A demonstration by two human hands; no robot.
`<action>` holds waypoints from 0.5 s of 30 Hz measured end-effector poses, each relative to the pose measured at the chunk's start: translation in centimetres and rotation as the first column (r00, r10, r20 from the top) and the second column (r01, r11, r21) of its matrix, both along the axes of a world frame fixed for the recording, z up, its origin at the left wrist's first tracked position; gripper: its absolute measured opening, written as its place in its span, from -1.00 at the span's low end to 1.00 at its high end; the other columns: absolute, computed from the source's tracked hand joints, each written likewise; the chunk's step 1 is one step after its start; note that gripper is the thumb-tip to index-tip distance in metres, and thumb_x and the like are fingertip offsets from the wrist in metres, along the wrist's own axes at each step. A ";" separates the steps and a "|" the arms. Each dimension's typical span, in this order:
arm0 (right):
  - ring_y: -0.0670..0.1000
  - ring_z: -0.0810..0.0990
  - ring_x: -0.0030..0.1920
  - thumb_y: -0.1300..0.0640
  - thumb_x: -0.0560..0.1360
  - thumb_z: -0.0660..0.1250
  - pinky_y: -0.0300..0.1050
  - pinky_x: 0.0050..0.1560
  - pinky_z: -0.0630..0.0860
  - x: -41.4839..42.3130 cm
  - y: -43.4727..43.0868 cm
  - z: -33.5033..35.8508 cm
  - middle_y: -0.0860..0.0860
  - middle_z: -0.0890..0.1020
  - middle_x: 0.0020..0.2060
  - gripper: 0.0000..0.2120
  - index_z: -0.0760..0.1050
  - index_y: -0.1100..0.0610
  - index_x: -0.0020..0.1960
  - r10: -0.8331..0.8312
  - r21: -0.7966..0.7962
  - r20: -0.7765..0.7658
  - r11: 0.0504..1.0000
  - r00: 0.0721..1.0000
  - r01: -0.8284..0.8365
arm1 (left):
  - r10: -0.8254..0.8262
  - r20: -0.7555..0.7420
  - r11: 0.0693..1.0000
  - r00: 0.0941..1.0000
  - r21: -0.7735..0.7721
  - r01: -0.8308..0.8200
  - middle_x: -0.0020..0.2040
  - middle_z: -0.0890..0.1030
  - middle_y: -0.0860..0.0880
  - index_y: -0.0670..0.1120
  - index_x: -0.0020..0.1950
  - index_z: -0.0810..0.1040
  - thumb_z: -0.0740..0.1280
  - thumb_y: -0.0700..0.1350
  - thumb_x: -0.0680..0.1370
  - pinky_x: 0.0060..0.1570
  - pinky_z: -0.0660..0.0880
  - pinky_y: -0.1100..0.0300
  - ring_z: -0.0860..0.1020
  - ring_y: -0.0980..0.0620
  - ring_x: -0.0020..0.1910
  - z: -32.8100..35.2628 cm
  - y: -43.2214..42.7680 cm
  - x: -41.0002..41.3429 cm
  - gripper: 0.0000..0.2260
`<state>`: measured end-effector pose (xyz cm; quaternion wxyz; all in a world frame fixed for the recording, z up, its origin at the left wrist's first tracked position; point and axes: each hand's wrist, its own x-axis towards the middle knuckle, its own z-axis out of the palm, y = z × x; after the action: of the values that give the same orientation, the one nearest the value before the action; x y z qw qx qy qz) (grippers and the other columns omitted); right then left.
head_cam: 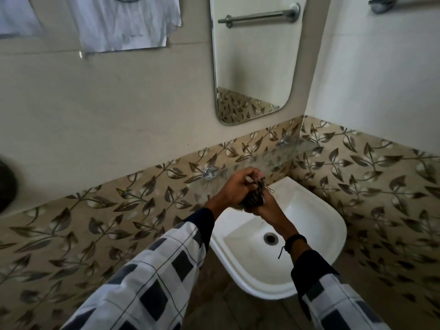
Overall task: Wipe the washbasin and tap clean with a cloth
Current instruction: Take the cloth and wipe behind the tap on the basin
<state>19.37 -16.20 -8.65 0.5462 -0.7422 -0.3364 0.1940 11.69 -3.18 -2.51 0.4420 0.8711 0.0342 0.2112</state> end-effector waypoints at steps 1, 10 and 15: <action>-0.11 0.67 -0.04 0.40 0.34 0.52 -0.32 -0.18 0.55 -0.3 -0.9 -0.2 -0.02 0.65 0.02 -0.44 0.50 0.14 0.29 0.045 -0.011 -0.028 0.999 0.999 -0.045 | -0.029 -0.031 1.000 0.999 0.007 0.030 -0.03 0.56 0.06 -0.19 0.18 0.58 0.32 -0.47 0.51 0.00 0.47 0.31 0.55 0.04 0.01 -0.7 -0.4 -0.1 -0.69; -0.05 0.56 -0.34 -0.15 0.08 0.59 -0.20 -0.28 0.43 -1.0 -5.1 -7.2 -0.07 0.61 -0.38 -0.53 0.47 0.10 -0.25 -0.159 -0.180 -0.088 0.974 0.983 0.141 | -0.015 -0.224 0.991 0.974 -0.135 -0.016 -0.05 0.55 0.00 -0.06 0.20 0.53 0.36 -0.45 0.50 -0.13 0.51 0.27 0.52 0.18 -0.26 -10.6 -1.6 -1.6 -0.62; 0.09 0.61 -0.25 0.20 0.29 0.63 0.04 -0.12 0.55 -0.6 -5.6 -10.9 0.01 0.62 -0.35 -0.71 0.49 0.13 -0.27 -0.170 -0.196 -0.084 0.969 0.982 0.151 | -0.022 -0.449 0.960 0.893 -0.260 -0.108 0.08 0.55 -0.09 -0.15 0.32 0.51 0.51 -0.31 0.47 -0.10 0.59 0.21 0.58 0.10 -0.16 -16.4 -1.3 -3.0 -0.56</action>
<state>18.79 -21.77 -19.52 0.5036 -0.8047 -0.2272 0.2172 8.65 -4.47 -18.87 0.5353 0.8244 0.1838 0.0079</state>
